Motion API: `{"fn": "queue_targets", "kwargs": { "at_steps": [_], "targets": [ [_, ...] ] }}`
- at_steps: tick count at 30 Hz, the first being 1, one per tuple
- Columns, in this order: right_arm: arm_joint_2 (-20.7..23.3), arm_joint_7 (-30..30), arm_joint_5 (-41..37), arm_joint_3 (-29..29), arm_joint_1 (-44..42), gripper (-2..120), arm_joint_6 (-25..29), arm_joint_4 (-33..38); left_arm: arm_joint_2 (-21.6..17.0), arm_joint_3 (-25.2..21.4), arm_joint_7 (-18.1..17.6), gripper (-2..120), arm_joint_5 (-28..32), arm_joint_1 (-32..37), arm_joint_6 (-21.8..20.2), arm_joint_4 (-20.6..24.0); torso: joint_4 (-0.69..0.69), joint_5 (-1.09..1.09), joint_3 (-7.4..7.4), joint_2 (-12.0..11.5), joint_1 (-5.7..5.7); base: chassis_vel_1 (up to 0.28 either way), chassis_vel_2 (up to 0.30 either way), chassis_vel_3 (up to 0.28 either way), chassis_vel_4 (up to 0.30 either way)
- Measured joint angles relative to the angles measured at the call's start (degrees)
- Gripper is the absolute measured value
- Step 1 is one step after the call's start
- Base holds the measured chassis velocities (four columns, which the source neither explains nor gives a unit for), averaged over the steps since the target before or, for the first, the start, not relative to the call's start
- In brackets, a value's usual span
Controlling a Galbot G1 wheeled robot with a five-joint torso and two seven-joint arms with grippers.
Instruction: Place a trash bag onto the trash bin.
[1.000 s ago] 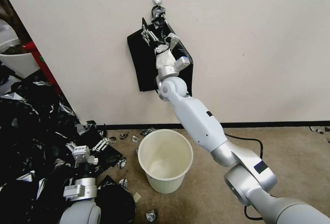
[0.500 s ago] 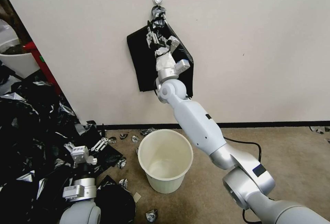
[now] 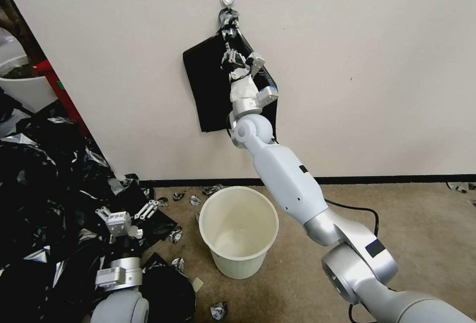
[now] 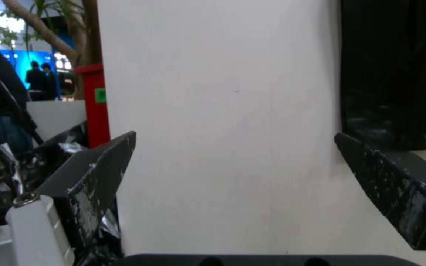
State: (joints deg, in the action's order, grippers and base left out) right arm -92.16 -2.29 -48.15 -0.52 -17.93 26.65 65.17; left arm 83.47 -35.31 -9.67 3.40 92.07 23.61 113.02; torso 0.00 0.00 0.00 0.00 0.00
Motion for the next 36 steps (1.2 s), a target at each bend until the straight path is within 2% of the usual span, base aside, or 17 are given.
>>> {"fn": "queue_targets", "kwargs": {
  "at_steps": [12, 19, 20, 21, 22, 25, 30, 31, 35, 36],
  "targets": [
    [0.34, -11.89, -1.07, -0.34, -5.94, 0, 1.56, 10.61, -0.10, -0.82, -0.59, 100, -0.13, 0.35, 1.02, -0.86, 0.01, 0.00, 0.00, 0.00, -0.01, 0.000, 0.000, 0.000, 0.000],
    [1.01, -17.28, -3.18, -0.69, -8.24, 0, 1.57, 13.47, -0.13, -1.23, -0.71, 100, -0.22, 0.37, 1.45, -1.47, 0.01, 0.00, 0.00, 0.00, 0.00, 0.000, 0.000, 0.000, 0.000],
    [1.93, -21.52, -5.87, -0.83, -10.33, 0, 1.23, 15.55, -0.21, -1.45, -0.76, 100, -0.24, 0.36, 1.66, -1.88, 0.01, 0.00, -0.01, 0.00, -0.01, 0.000, 0.000, 0.000, 0.000],
    [3.21, -29.66, -9.16, -0.79, -13.51, 0, -0.23, 17.55, -0.27, -1.68, -0.79, 100, -0.25, 0.08, 1.94, -2.84, 0.00, 0.00, 0.00, 0.00, -0.01, 0.000, 0.000, 0.000, 0.000],
    [3.21, -29.66, -9.16, -0.79, -13.51, 0, -0.23, 17.55, -0.27, -1.68, -0.79, 100, -0.25, 0.08, 1.94, -2.84, 0.00, 0.00, 0.00, 0.00, -0.01, 0.000, 0.000, 0.000, 0.000],
    [4.40, -40.56, -11.87, -0.13, -16.80, 0, -2.07, 18.03, -0.31, -1.61, -0.82, 100, -0.36, -0.19, 2.10, -3.71, 0.00, 0.00, 0.00, 0.00, 0.00, 0.000, 0.000, 0.000, 0.000],
    [5.39, -49.93, -12.56, 0.54, -19.48, 0, -4.00, 17.23, -0.37, -1.39, -0.82, 100, -0.53, -0.58, 2.12, -4.38, 0.00, 0.00, 0.00, 0.00, 0.00, 0.000, 0.000, 0.000, 0.000],
    [5.39, -49.93, -12.56, 0.54, -19.48, 0, -4.00, 17.23, -0.37, -1.39, -0.82, 100, -0.53, -0.58, 2.12, -4.38, 0.00, 0.00, 0.00, 0.00, 0.00, 0.000, 0.000, 0.000, 0.000],
    [6.19, -61.36, -12.42, 1.67, -21.15, 0, -7.00, 15.22, -0.61, -1.48, -0.82, 100, -0.57, -0.84, 2.12, -4.69, 0.00, 0.00, -0.01, 0.00, -0.01, 0.000, 0.000, 0.000, 0.000],
    [6.19, -61.36, -12.42, 1.67, -21.15, 0, -7.00, 15.22, -0.61, -1.48, -0.82, 100, -0.57, -0.84, 2.12, -4.69, 0.00, 0.00, -0.01, 0.00, -0.01, 0.000, 0.000, 0.000, 0.000]
  ]
}}
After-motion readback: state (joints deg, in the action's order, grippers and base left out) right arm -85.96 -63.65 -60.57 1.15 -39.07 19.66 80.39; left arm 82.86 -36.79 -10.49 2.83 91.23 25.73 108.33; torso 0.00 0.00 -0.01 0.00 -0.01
